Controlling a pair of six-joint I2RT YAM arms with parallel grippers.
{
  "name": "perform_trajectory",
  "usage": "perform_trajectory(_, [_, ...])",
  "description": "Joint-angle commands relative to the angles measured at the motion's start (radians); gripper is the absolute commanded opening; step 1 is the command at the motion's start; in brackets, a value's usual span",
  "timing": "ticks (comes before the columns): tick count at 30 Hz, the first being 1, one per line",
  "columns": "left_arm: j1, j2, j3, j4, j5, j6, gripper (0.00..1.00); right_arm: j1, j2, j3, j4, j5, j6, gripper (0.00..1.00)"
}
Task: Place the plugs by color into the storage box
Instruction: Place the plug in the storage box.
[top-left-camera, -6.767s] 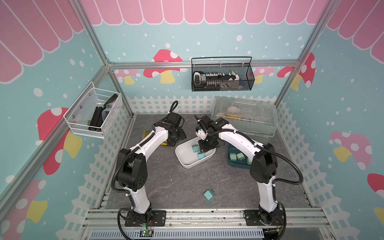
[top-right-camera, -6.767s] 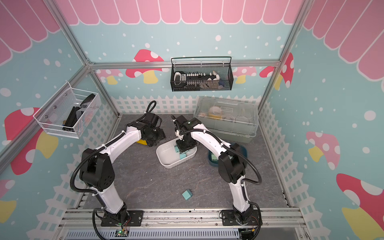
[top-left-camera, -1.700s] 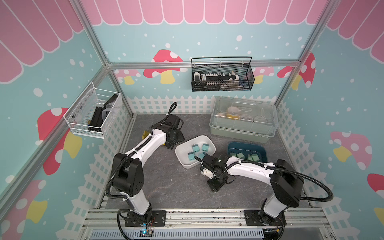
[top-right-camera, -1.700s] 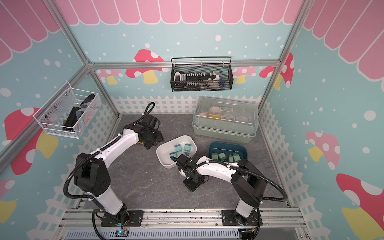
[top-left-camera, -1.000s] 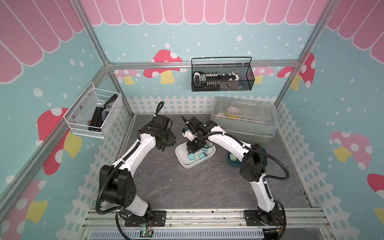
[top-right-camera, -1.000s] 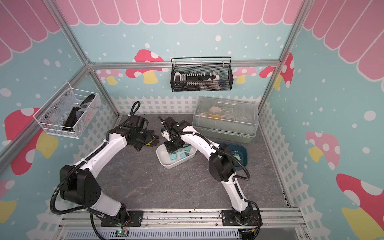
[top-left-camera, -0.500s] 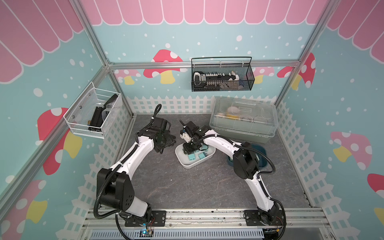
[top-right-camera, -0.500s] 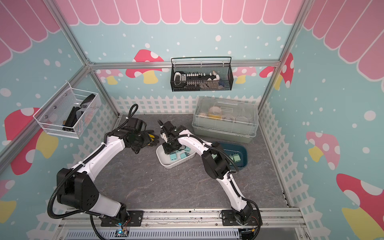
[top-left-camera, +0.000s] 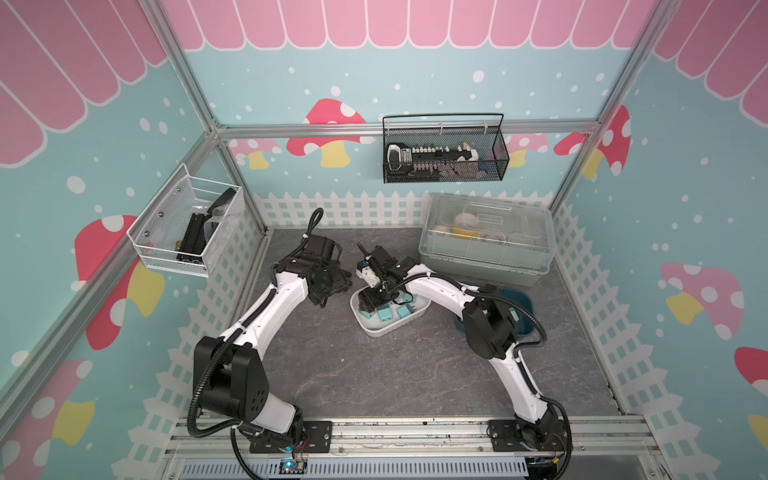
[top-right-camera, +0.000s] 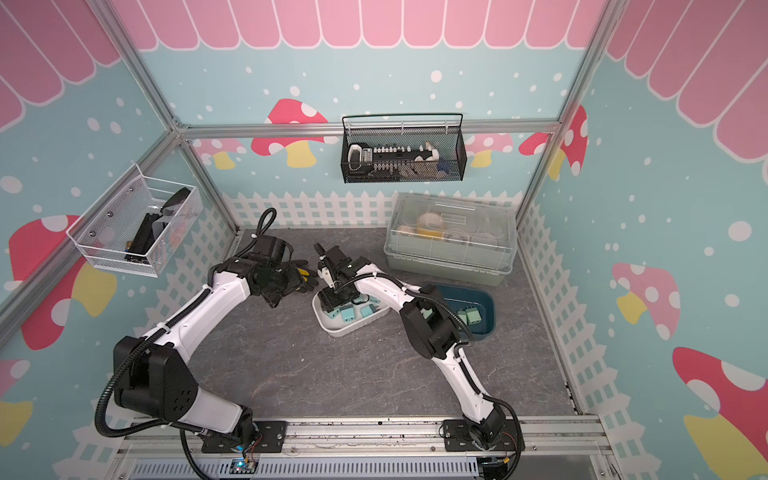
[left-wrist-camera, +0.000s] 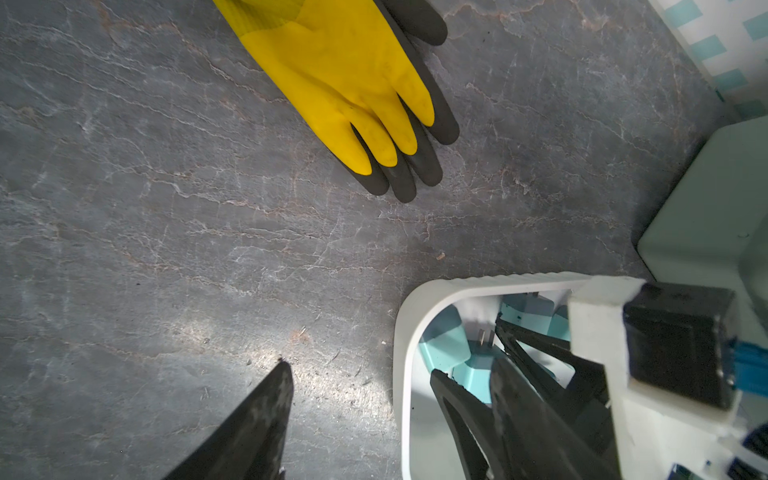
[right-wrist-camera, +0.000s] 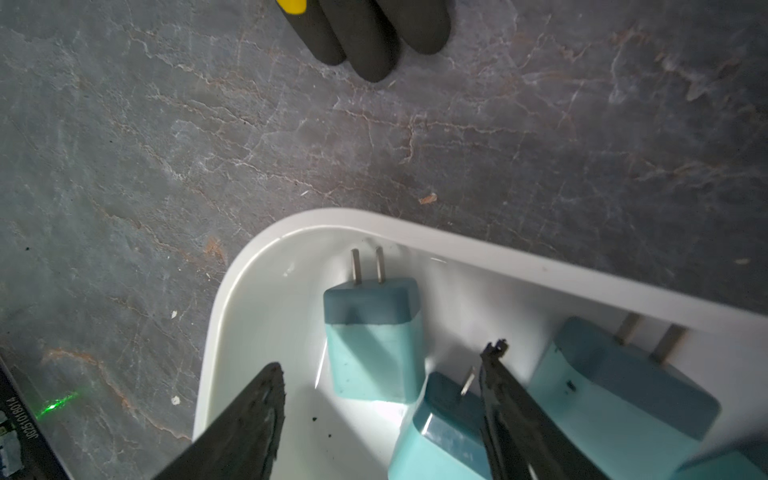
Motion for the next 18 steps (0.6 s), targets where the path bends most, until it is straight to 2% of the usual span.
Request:
perform_trajectory(1, [-0.005,0.018,0.033,-0.002,0.004,-0.006,0.72,-0.024,-0.092,-0.028,-0.008,0.022,0.016,0.74])
perform_trajectory(5, [-0.046,0.077,0.100,-0.030,0.021,0.026,0.72,-0.109,-0.255,-0.133,-0.055,0.112,0.043,0.75])
perform_trajectory(10, [-0.128,0.159,0.108,-0.043,0.072,0.024,0.71,-0.296,-0.490,-0.379,-0.089,0.158,0.067,0.76])
perform_trajectory(14, [-0.143,0.190,0.064,-0.042,0.099,0.017,0.71,-0.398,-0.564,-0.523,-0.103,0.149,0.051,0.76])
perform_trajectory(18, [-0.143,0.192,0.026,-0.044,0.106,0.038,0.71,-0.435,-0.553,-0.595,-0.100,0.127,0.054,0.76])
